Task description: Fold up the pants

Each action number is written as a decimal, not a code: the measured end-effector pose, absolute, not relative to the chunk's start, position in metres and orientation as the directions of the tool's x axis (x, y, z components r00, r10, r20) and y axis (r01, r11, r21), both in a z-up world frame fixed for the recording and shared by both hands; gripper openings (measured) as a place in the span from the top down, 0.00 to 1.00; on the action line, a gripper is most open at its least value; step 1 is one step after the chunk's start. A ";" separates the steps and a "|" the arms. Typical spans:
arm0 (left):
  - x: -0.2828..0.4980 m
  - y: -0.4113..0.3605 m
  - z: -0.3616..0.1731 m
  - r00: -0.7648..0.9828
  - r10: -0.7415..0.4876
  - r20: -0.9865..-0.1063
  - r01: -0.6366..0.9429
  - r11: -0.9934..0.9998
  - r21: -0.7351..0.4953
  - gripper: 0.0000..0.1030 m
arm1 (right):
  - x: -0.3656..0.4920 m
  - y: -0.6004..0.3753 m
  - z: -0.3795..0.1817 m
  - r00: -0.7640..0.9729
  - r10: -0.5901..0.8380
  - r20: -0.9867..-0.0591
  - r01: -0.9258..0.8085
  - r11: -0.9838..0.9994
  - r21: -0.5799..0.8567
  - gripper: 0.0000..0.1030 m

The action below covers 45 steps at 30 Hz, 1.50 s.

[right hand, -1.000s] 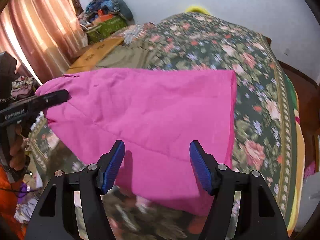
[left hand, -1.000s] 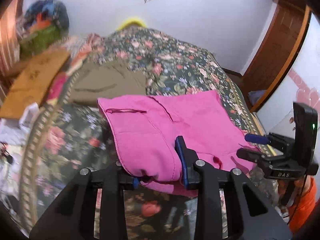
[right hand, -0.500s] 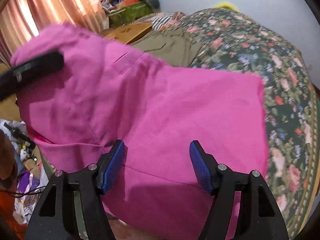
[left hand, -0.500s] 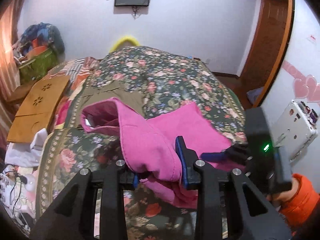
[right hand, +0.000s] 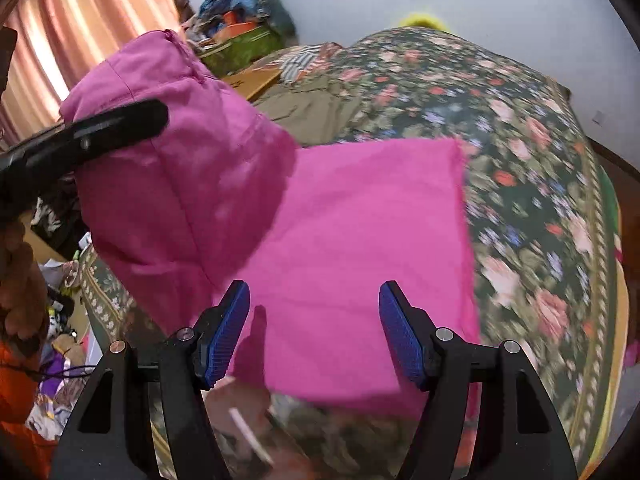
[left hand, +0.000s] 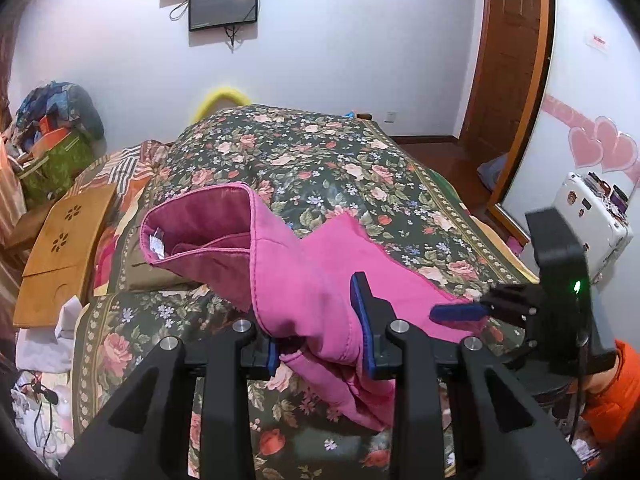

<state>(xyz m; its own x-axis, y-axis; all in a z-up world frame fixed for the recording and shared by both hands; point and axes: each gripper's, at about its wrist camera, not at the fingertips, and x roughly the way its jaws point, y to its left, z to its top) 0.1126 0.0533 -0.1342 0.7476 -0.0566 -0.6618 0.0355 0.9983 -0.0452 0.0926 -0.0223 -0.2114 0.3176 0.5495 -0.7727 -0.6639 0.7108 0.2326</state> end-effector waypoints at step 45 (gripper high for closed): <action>0.203 -0.059 -0.205 0.510 -0.260 -0.820 0.249 0.957 -0.148 0.79 | 0.093 -0.104 -0.229 0.411 0.488 -0.770 -0.516 0.821 0.245 0.33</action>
